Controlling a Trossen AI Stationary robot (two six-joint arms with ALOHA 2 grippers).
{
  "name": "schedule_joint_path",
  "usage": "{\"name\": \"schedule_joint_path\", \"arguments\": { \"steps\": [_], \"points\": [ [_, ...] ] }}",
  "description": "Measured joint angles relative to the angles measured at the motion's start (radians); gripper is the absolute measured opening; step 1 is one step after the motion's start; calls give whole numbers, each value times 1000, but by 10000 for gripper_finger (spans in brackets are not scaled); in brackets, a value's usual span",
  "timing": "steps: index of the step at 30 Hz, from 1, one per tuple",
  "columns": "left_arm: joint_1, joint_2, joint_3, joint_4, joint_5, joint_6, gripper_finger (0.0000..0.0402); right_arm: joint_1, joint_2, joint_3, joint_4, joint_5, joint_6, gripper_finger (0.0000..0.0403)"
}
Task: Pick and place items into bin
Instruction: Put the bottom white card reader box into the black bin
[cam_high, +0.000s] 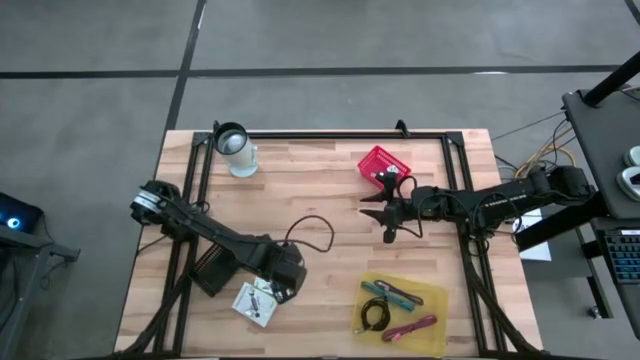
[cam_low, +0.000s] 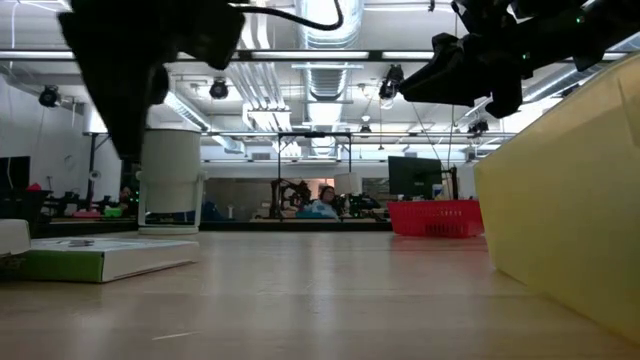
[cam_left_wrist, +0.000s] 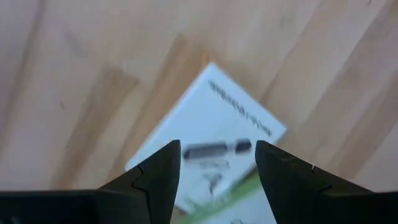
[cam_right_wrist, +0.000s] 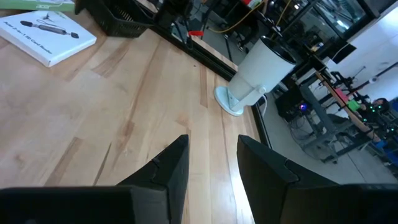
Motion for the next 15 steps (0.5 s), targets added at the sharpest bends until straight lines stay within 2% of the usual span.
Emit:
{"name": "schedule_joint_path", "arguments": {
  "steps": [7,10,15],
  "points": [
    [-59,-11,-5,-80,20,-34,192,-4,0,0,0,2,4,123],
    [-76,-11,-7,-119,53,20,192,-4,0,0,0,2,4,123],
    [-84,-11,-9,-116,200,44,192,-4,0,0,1,2,7,123]
  ]
}}
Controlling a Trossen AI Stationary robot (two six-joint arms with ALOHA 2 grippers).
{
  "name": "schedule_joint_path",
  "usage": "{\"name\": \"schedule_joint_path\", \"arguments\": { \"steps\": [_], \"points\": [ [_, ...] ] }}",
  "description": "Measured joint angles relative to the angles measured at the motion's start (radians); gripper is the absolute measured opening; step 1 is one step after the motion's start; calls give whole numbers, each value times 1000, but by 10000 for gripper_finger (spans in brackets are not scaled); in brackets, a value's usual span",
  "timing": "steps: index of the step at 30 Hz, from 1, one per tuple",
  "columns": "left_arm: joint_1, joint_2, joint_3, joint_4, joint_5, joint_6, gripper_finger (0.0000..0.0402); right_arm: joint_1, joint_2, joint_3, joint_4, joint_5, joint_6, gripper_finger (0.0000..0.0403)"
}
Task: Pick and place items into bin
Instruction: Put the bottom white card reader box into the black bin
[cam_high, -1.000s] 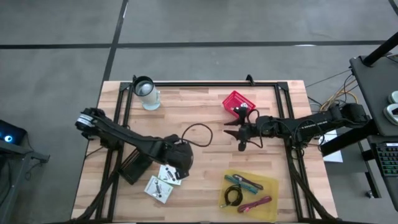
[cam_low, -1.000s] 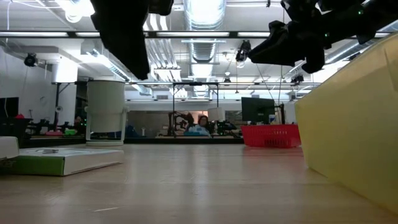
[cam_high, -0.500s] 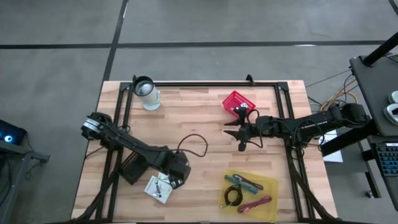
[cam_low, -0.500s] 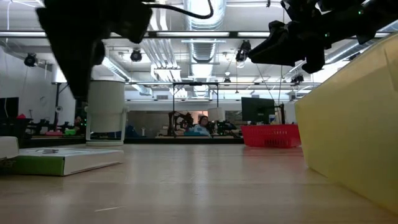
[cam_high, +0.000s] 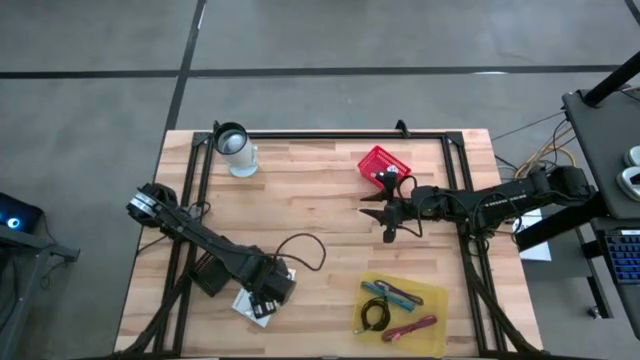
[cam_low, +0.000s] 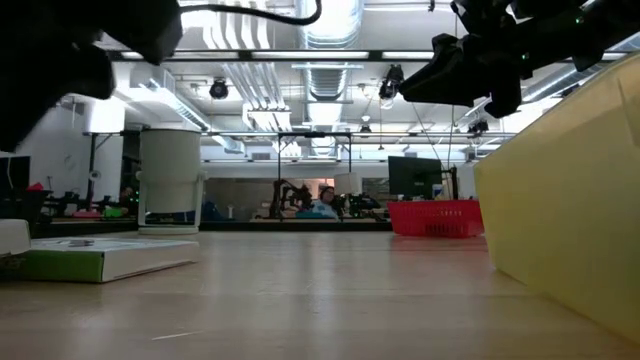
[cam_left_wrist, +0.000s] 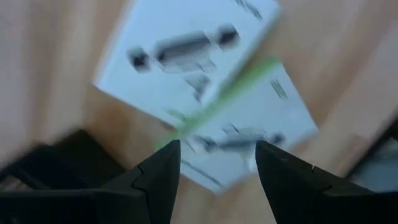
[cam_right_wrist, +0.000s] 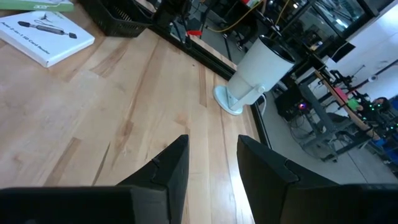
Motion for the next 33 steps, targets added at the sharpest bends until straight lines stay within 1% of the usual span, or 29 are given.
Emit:
{"name": "schedule_joint_path", "arguments": {
  "steps": [3,7,12,14,16,19,21,27,30,33],
  "points": [
    [-7,0,4,1,72,-77,192,0,0,0,0,0,1,123],
    [-38,0,18,12,97,-209,192,0,0,0,-1,0,0,123],
    [-82,0,43,38,74,-356,177,-1,0,-2,-1,0,0,123],
    [-101,9,52,34,38,-402,166,-1,0,-2,-1,0,0,123],
    [-124,24,52,31,7,-416,156,-1,0,-2,-1,0,-1,123],
    [-148,59,52,30,13,-401,144,-1,0,-2,1,0,-2,123],
    [-157,90,52,31,42,-359,140,-2,0,-2,1,0,-1,123],
    [-166,151,57,14,90,-116,139,-7,0,-2,2,0,0,123],
    [-163,145,54,-35,104,-97,139,-10,0,-2,2,0,1,123],
    [-163,124,54,-41,111,-87,139,-13,0,-2,2,0,1,123]
  ]
}}
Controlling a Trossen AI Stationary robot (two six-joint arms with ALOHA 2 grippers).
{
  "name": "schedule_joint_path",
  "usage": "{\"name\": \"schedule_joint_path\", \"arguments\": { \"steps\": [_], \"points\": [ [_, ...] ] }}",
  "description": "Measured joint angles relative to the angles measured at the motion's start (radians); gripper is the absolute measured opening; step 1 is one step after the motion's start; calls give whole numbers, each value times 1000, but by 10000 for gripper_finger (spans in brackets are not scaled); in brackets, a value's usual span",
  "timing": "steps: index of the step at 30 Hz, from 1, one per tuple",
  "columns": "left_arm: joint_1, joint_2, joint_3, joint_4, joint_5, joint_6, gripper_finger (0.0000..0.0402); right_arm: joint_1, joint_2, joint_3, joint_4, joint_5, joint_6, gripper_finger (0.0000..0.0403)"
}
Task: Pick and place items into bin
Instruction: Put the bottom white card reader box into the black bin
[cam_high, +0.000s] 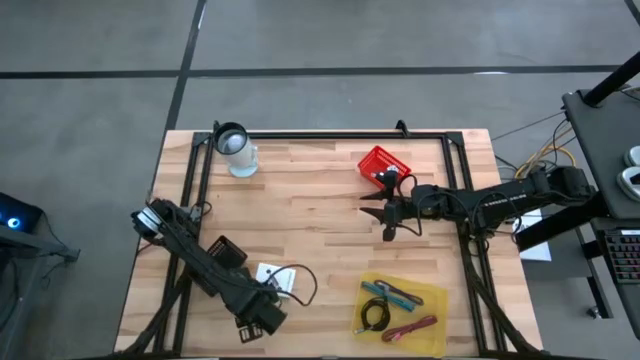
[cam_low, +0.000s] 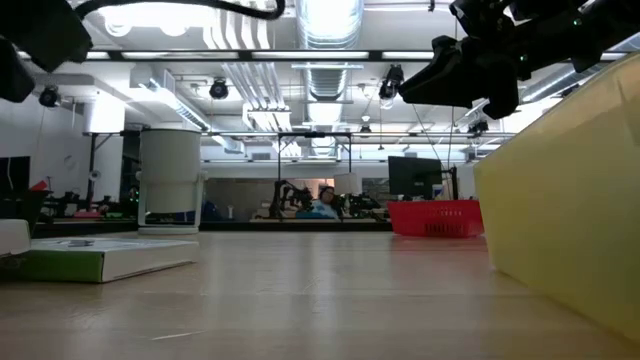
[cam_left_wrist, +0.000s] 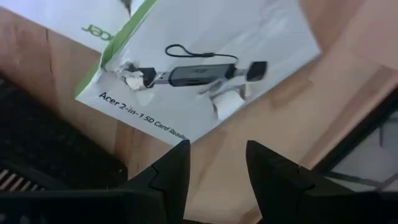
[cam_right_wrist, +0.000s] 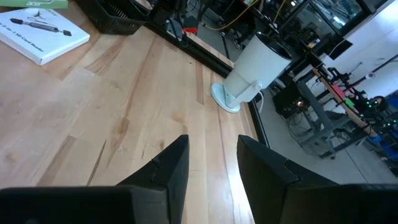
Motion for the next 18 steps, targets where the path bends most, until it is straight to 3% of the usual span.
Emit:
{"name": "schedule_joint_path", "arguments": {
  "steps": [10,14,18],
  "points": [
    [21,-12,-5,-2,-31,65,147,-4,0,-2,-3,1,23,123],
    [34,-11,-5,12,-31,65,188,-4,0,-2,-3,1,24,123],
    [51,7,-5,128,15,144,229,-4,0,-2,-3,1,26,123]
  ]
}}
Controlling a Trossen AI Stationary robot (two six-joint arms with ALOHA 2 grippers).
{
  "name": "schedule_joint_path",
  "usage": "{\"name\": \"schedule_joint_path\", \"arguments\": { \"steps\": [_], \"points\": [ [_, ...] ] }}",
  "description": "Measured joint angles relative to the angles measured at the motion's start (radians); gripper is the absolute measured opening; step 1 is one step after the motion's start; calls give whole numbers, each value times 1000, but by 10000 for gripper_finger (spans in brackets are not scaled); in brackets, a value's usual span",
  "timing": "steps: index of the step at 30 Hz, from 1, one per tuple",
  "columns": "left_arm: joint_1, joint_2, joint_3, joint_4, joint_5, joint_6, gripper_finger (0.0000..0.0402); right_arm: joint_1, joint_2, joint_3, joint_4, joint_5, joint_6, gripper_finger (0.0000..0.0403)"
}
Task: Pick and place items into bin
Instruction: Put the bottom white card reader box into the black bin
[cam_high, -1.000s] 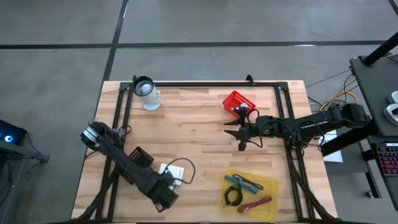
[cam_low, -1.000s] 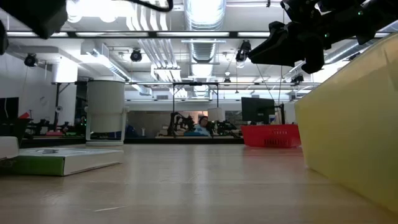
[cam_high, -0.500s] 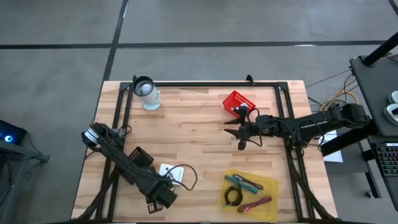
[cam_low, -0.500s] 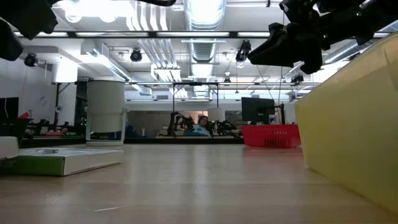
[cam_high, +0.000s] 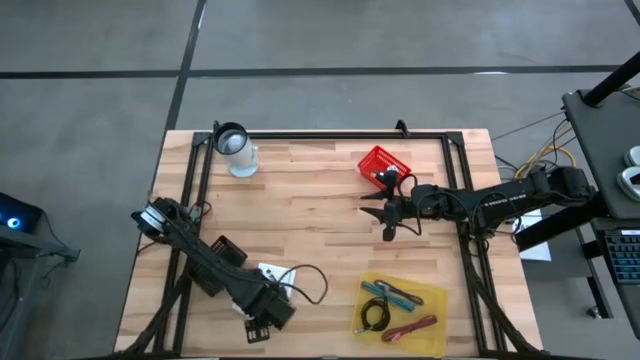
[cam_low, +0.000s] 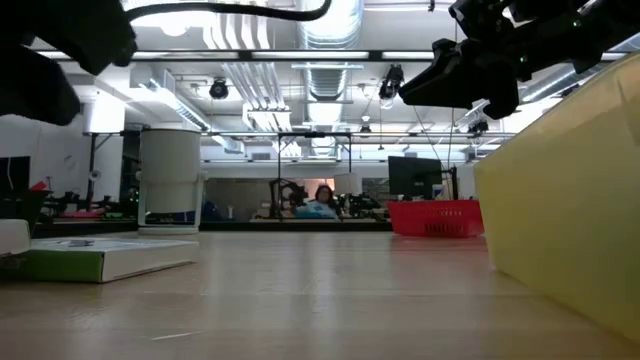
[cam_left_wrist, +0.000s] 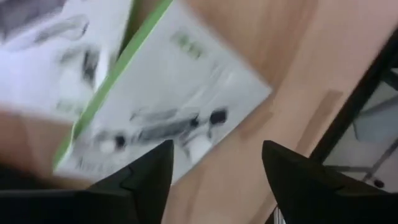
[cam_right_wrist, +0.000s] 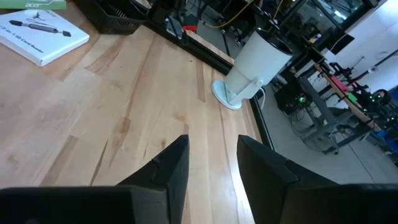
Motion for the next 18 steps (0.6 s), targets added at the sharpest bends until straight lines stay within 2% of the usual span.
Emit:
{"name": "schedule_joint_path", "arguments": {
  "steps": [12,18],
  "points": [
    [-65,19,0,44,2,102,235,-5,0,-2,0,0,0,123],
    [-62,57,-1,41,-22,160,235,-6,0,-2,-21,1,-1,123]
  ]
}}
